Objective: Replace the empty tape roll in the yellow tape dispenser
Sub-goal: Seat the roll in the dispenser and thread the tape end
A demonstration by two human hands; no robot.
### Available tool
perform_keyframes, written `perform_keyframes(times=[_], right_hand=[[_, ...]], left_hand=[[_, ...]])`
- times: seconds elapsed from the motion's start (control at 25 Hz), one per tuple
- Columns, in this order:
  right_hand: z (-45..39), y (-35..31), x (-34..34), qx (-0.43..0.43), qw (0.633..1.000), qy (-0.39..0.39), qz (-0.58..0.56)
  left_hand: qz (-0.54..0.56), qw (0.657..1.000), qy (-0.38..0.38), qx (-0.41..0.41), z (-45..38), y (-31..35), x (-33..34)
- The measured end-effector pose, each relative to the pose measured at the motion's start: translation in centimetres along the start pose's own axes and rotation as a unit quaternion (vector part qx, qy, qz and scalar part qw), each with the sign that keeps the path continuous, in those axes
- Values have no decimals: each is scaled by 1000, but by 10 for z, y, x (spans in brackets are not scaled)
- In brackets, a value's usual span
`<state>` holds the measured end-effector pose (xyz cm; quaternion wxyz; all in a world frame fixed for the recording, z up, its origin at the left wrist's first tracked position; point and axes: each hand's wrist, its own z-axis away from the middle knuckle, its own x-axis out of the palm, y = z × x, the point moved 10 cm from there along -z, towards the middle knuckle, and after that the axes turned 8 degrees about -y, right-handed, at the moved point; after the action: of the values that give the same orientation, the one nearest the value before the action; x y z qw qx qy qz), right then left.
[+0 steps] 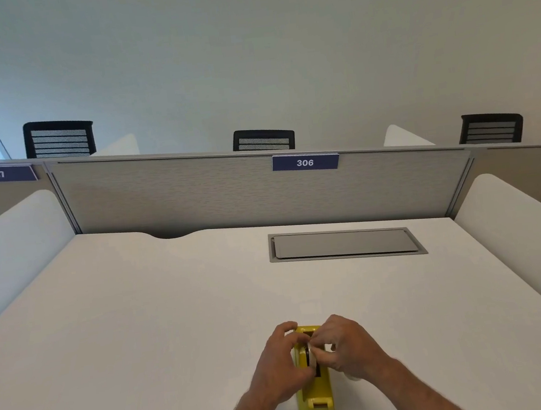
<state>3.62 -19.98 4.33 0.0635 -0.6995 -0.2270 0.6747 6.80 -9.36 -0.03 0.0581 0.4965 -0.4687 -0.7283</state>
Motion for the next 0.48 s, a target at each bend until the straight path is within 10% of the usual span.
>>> perform_keyframes(times=[0.48], right_hand=[[-1, 7, 3, 26, 999, -21, -20]], left_hand=[[4, 1000, -4, 7, 0, 2, -2]])
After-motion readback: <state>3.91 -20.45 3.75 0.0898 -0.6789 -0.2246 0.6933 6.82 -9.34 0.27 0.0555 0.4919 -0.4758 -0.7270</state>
